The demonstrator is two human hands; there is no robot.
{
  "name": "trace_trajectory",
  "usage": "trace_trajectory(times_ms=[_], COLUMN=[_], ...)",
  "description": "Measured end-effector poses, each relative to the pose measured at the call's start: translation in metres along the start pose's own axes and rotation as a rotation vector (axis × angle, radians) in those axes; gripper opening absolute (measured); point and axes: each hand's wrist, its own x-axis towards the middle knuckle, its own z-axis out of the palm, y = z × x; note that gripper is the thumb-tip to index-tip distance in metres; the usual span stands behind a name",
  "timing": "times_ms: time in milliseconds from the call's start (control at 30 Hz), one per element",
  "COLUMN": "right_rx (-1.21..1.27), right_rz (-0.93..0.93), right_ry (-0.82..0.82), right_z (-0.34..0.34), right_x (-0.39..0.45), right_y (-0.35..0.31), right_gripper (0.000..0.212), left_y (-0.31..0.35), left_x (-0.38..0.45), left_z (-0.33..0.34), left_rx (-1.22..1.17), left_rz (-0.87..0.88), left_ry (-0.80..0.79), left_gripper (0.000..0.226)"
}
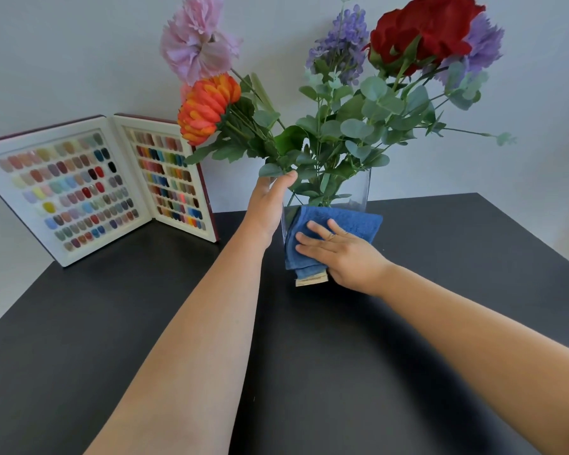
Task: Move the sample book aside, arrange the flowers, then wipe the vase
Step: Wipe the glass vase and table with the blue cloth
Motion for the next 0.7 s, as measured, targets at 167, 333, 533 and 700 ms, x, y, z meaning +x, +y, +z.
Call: trace_trajectory(times_ms=[167, 333, 533, 700], right_rx=[0.042, -0.08, 0.181, 0.24], right_rz=[0.007, 0.177, 0.298, 0.303], right_ry=[-0.23, -0.269, -0.3, -0.315], right_z=[0.008, 0.0, 0.005, 0.009], right_x=[-0.008, -0.037, -0.012, 0.008], right_y=[0.006, 0.025, 0.006, -0.012], right_gripper=[0.06, 0.056, 0.055, 0.054], left_y=[0.001, 0.003, 0.003, 0.002], left_x=[0.004, 0.008, 0.004, 0.006], left_z=[-0.008, -0.015, -0.011, -0.013], left_rx=[0.073, 0.118, 0.066, 0.09], left_rz=[0.001, 0.007, -0.003, 0.001], left_ry=[-0.032, -0.067, -0.05, -0.056], left_gripper=[0.066, 0.072, 0.07, 0.06])
